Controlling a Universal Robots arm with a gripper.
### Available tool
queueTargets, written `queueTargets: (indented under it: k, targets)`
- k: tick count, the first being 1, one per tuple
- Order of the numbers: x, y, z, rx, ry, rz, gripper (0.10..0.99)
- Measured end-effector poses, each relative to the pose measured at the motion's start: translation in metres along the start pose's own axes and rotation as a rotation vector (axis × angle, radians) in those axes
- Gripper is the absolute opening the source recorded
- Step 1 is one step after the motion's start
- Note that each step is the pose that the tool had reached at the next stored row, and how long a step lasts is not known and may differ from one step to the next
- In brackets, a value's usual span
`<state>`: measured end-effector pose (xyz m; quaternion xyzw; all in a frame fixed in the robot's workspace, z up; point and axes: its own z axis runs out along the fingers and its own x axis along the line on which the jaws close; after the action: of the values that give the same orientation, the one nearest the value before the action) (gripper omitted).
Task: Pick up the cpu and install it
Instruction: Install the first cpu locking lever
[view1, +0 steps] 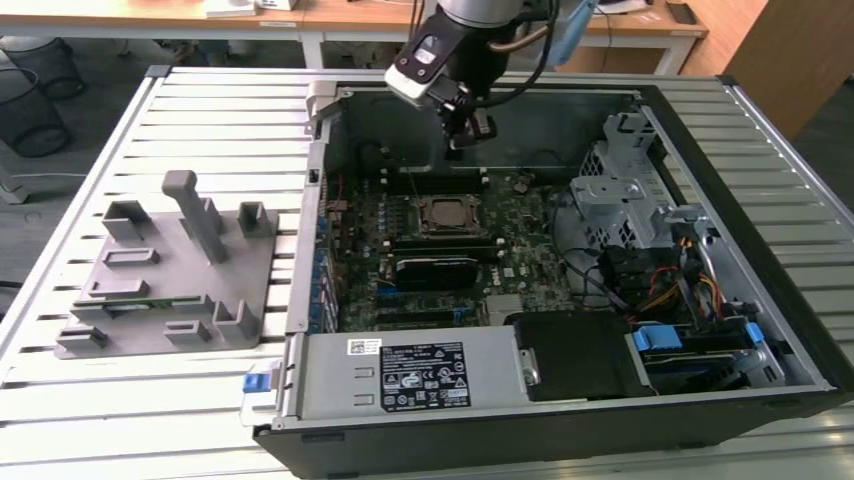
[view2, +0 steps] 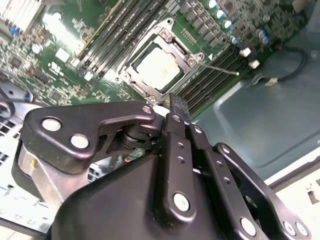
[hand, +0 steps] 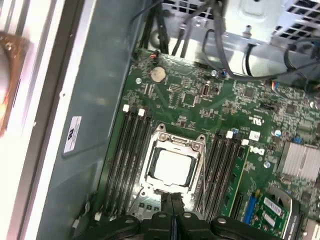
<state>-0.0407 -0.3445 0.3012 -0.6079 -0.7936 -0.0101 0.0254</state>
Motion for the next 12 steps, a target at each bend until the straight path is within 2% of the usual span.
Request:
queueTargets:
  k: [12]
  targets:
    - [-0.0001, 0.0000, 0.0014, 0.012, -0.0040, -0.217, 0.106]
